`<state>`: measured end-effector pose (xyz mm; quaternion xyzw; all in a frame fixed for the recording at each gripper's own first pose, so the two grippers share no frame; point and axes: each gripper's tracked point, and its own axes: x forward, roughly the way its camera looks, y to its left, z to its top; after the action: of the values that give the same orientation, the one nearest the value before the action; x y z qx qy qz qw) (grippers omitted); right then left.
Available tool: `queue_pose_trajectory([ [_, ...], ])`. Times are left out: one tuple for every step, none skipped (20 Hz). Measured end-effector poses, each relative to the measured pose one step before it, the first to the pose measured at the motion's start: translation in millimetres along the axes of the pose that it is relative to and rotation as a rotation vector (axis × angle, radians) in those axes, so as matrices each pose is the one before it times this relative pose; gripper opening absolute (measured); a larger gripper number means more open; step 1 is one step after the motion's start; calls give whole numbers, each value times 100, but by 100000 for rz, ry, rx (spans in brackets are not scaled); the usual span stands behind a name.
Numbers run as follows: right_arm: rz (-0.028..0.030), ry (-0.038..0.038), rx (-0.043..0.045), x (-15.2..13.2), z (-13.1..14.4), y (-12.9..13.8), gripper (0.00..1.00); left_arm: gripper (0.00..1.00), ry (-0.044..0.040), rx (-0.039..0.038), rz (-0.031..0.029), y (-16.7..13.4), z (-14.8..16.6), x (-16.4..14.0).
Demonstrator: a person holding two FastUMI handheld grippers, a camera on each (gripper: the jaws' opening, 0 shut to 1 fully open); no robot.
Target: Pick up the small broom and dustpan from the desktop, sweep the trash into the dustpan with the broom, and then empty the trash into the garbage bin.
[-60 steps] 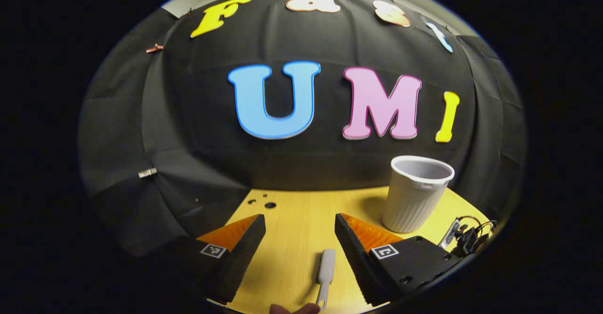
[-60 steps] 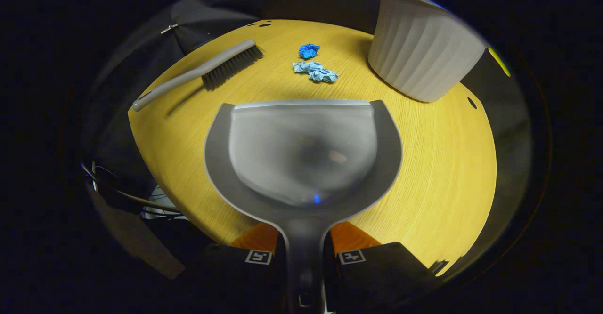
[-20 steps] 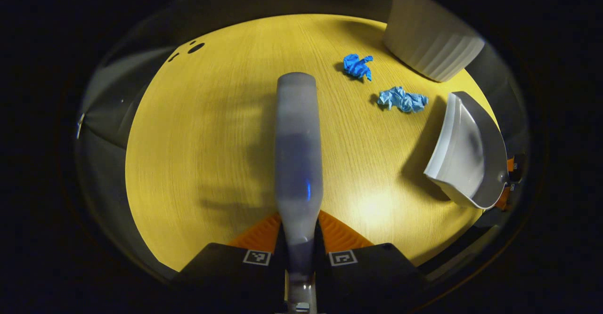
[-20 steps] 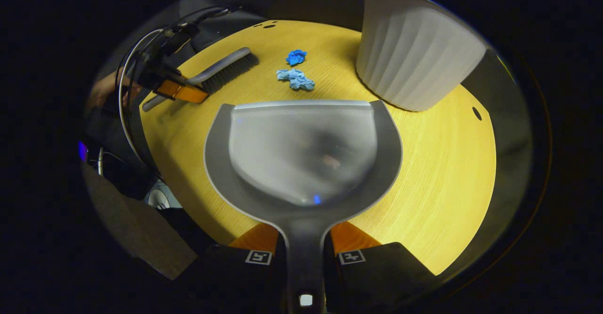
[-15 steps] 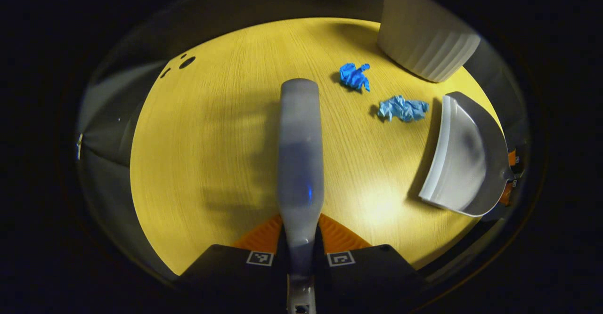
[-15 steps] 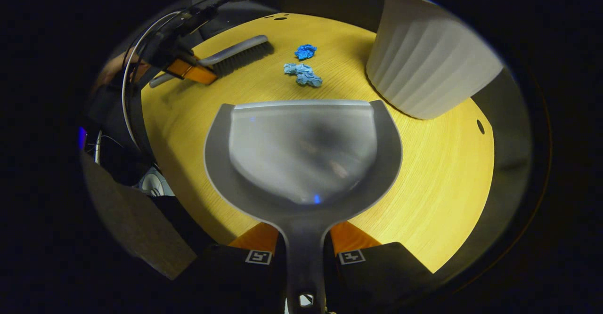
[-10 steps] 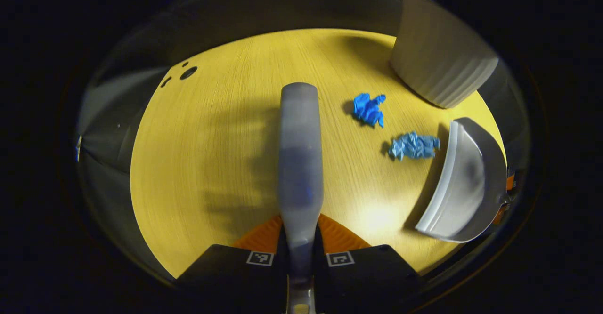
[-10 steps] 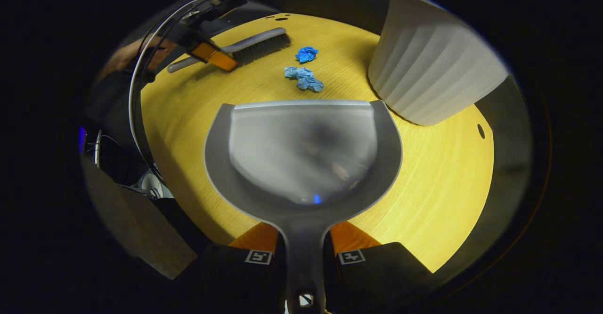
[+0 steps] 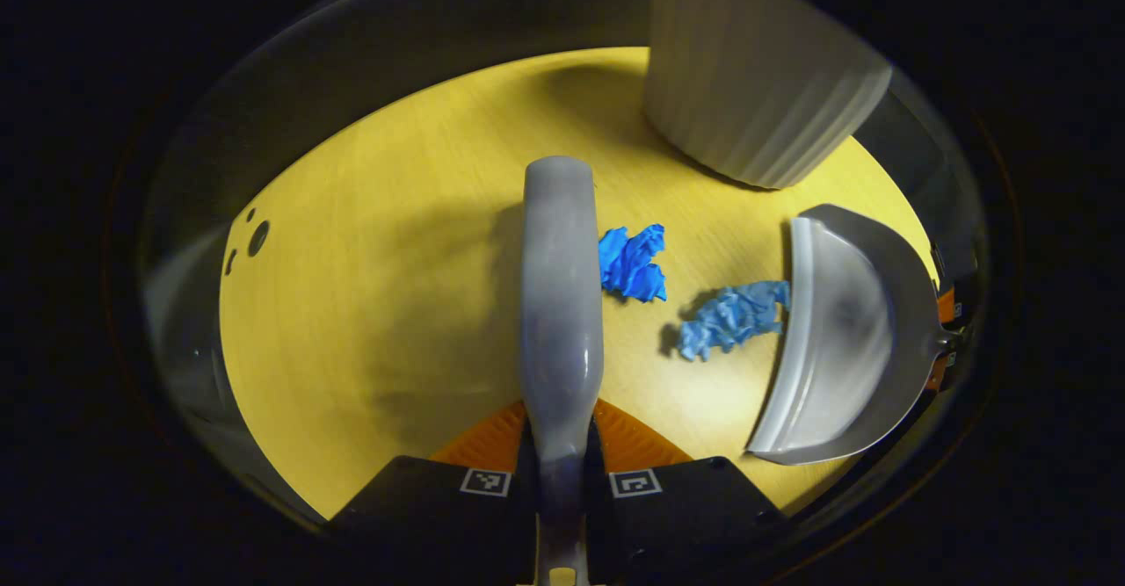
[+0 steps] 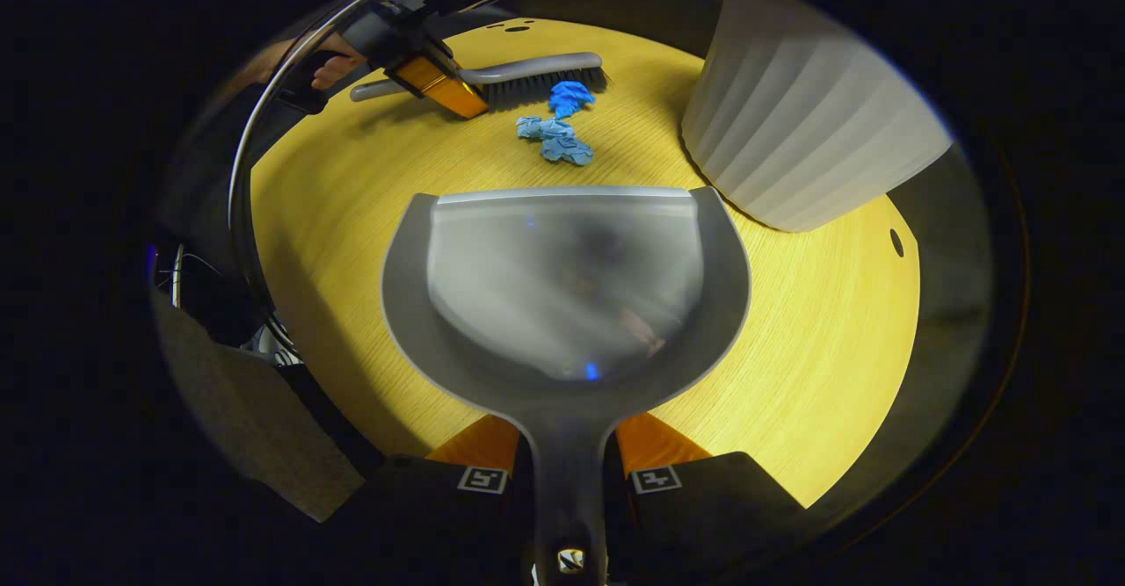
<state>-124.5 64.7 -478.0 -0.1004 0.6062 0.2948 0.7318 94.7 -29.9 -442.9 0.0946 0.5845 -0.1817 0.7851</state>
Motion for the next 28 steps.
queue_pose_trajectory([
  [30, -346, 175, 116, 27, -177, 36, 27, 97, 648, -2808, -1233, 27, -151],
  [-47, -402, 119, 70, 24, -33, 36, 27, 286, 1430, -2600, -1042, 30, -163],
  [20, -354, -9, -82, -11, -25, 36, 26, 508, 2216, -2698, -1064, -162, -77],
  [29, -530, -181, -33, 145, 47, 36, 26, 584, 2154, -2964, -932, -281, -248],
  [75, -266, -178, 53, -232, 6, 36, 26, 516, 1503, -3043, -943, -398, -58],
  [-18, 128, -236, 55, -158, -82, 36, 26, 608, 885, -2240, -952, -75, 55],
  [-35, -66, -514, -18, 144, -26, 36, 26, 748, 168, -1922, -948, -298, -69],
  [65, -797, -549, 41, 61, -32, 36, 26, 128, 9, -2349, -625, -111, -168],
  [172, -1160, -398, 134, -94, -2, 36, 27, -14, 119, -2285, -700, 13, -195],
  [488, -471, -90, 107, -120, 14, 36, 27, 494, 231, -1891, -479, -36, -189],
  [397, -629, 835, 0, -69, -23, 36, 27, 587, 267, -1386, -578, -93, -149],
  [260, -720, 1432, 132, -36, 71, 36, 26, 23, 244, -1294, -539, 89, -296],
  [-228, -941, 1151, 201, -118, 12, 36, 29, -518, 74, -1270, -596, 96, -52],
  [-497, -924, 1031, 141, -76, -51, 36, 26, -1045, -407, -941, -426, 192, -333],
  [-445, -1137, 1324, 32, -135, 81, 36, 26, -1263, -891, -861, -367, -25, -396],
  [-198, -1332, 1661, -66, -107, 177, 36, 26, -1600, -1134, 35, -197, 89, -486],
  [219, -1011, 1230, -105, -133, 169, 36, 29, -2085, -1557, 438, 152, 58, -102],
  [-937, -1016, 730, 393, -186, -173, 36, 26, -2416, -2027, 598, 194, 397, -513],
  [-1675, -752, 485, 128, -147, -121, 36, 26, -2560, -2066, 1245, 359, 442, -616],
  [-1068, -174, 921, -185, -26, 60, 36, 26, -2742, -2177, 1253, 583, 460, -616],
  [-792, -468, 1423, -332, 6, 305, 36, 26, -2765, -2088, 1415, 688, 393, -483],
  [-994, -432, 1555, -353, 4, 247, 36, 26, -2762, -2222, 1908, 881, 523, -598],
  [-1207, -431, 1230, -479, 21, 222, 36, 25, -2554, -2357, 1925, 901, 231, -155],
  [-919, -762, 1322, -376, 112, 265, 36, 25, -1670, -1580, 1245, 823, 111, -292],
  [-847, -566, 1702, -115, -61, 113, 36, 25, -1328, -1095, 1471, 933, -333, -288],
  [-1096, 43, 1902, -403, 12, 41, 36, 25, -804, -894, 1345, 947, -175, -81],
  [-1450, -129, 2075, -558, 66, 223, 36, 29, -414, -852, 924, 893, -481, 333],
  [-1733, -87, 2503, -733, 154, 143, 36, 25, -290, -692, 748, 705, -387, 198],
])
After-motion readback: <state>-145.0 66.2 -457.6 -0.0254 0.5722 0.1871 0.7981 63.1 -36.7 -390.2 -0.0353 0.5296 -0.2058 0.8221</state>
